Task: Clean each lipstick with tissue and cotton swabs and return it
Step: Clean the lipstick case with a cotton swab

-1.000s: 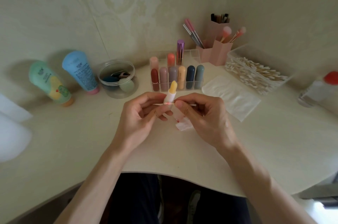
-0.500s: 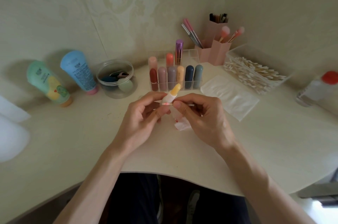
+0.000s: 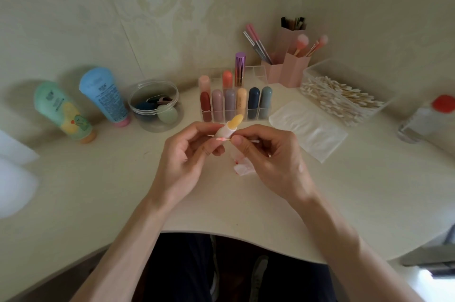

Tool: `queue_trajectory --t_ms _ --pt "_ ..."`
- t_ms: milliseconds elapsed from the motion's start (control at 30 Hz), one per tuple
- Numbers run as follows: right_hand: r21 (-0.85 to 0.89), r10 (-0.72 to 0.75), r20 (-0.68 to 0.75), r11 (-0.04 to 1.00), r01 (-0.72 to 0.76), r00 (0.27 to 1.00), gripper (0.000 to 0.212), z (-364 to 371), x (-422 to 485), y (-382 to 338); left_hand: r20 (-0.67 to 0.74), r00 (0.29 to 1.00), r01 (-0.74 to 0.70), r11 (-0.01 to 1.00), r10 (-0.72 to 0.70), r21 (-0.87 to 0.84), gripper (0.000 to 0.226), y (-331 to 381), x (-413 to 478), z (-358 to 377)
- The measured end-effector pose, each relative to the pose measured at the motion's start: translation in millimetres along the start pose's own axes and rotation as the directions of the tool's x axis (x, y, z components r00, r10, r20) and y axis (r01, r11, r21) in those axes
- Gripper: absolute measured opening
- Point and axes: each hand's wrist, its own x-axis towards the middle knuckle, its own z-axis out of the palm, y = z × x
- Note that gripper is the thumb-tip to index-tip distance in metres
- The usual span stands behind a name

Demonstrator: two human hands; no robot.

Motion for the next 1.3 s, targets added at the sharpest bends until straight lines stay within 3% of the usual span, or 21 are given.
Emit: queue_trajectory --t_ms 200,433,900,1300 --pt "0.016 0.009 0.007 1.0 -0.009 1.0 0.009 0.6 0.4 3.4 0.009 0.999 0.033 0.999 -0.033 -0.012 0.035 1.1 -1.1 0.7" --pt "0.057 -0.011 0.011 0.998 0.01 1.0 0.01 2.0 1.2 5.9 0.044 0.999 0.024 0.999 -0.026 0.03 0.028 0.8 -0.5 2.3" --pt "0.011 -0.082 0.008 0.997 0.082 0.997 0.011 -2.0 2.2 6.4 0.093 0.989 0.118 0.991 -0.113 -0.056 0.02 6.0 -0.9 3.5" --pt "-0.081 0.052 -0.162 0.995 -0.066 0.985 0.01 -11.6 4.3 7.6 -0.002 0.991 0.132 0.984 -0.133 -0.121 0.025 6.0 -1.2 1.5"
